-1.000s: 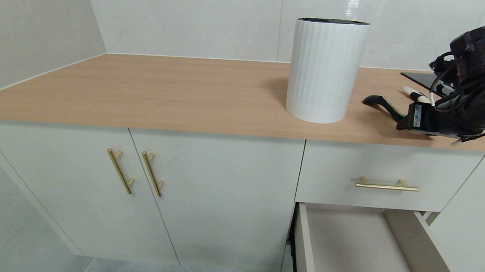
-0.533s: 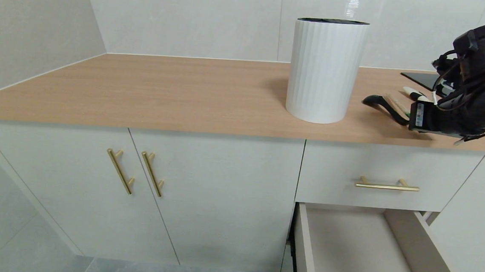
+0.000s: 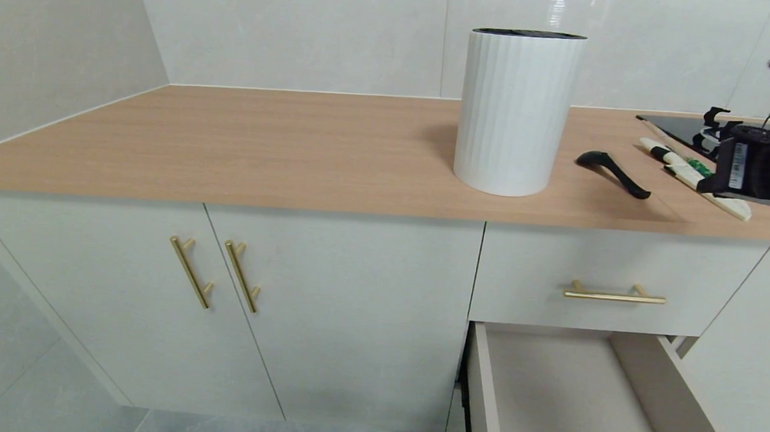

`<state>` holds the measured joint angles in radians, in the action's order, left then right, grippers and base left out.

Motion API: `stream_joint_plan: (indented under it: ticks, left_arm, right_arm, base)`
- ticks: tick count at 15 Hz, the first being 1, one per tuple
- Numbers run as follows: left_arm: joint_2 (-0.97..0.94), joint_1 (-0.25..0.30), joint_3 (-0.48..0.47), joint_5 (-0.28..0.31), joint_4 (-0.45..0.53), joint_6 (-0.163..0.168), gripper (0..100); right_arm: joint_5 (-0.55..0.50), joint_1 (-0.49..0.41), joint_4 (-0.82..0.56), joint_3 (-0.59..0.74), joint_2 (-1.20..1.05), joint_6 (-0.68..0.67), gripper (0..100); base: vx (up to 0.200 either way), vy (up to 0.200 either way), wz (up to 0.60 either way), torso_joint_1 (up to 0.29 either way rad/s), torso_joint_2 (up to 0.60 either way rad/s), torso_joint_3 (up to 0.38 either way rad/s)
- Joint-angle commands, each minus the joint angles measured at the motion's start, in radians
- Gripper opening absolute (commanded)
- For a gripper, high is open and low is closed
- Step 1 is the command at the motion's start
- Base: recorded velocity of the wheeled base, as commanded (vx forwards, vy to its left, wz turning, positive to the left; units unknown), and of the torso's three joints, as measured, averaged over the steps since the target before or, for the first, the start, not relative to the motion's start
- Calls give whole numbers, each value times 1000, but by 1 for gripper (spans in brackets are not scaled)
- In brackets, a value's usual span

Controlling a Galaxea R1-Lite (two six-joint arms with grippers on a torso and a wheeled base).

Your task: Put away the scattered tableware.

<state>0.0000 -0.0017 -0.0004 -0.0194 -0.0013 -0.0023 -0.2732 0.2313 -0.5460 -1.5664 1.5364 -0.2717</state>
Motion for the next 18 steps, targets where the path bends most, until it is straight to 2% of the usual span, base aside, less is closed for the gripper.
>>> stream_joint_plan:
  ticks: [1,4,6,9,12,13,18]
  left_arm:
    - [2,0,0,-1,0,1,100]
    - [2,0,0,-1,0,-1,100]
    - [2,0,0,-1,0,-1,100]
    - [2,0,0,1,0,-1,100]
    - [2,0,0,1,0,-1,100]
    - [2,0,0,-1,0,-1,100]
    - [2,0,0,-1,0,1,100]
  right_arm:
    - [75,-1,0,118,-262,-3,0]
    - [170,-1,-5,230,-412,0,0]
    - [177,8,-11,292,-501,2,0]
    - [201,10,-75,313,-533,-1,0]
    - [387,11,-193,324,-552,5,0]
    - [410,11,-236,310,-539,6,0]
    - [407,115,-419,304,-458,54,0]
  base:
    - [0,0,0,0,0,0]
    - [0,0,0,0,0,0]
    - [0,0,0,0,0,0]
    - [0,0,0,0,0,0]
    - [0,0,0,0,0,0]
    - [0,0,0,0,0,0]
    - [0,0,0,0,0,0]
